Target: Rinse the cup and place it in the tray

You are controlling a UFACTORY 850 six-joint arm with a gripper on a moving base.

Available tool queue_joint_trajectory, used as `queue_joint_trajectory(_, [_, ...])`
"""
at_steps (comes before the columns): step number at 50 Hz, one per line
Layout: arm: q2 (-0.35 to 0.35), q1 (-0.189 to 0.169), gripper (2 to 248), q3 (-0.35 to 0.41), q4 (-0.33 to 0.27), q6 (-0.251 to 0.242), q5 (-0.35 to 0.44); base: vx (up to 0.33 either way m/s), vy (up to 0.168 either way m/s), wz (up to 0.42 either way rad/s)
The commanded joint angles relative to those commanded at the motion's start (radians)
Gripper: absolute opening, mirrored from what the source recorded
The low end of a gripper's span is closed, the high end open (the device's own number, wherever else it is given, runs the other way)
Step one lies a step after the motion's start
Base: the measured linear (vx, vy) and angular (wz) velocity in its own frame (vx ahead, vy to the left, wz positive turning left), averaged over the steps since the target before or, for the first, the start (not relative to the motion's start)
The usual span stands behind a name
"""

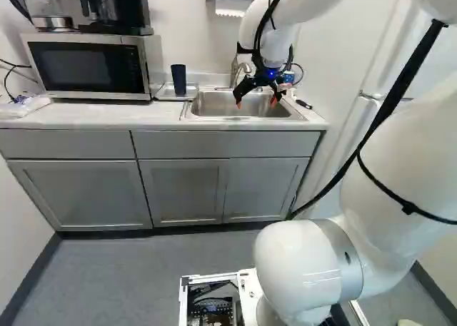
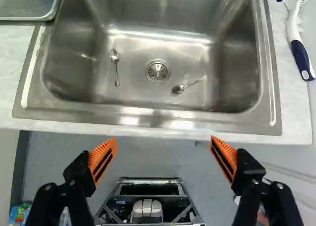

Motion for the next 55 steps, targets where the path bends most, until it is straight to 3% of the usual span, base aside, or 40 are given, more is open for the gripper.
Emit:
queue_joint_trajectory(36, [0.000,0.000,247,0.000,0.000,0.000,0.000,-0.126,0.045,0.001])
queue_joint_trajectory(55, [0.000,0.000,247,0.000,0.000,0.000,0.000,0.001,0.001,0.001])
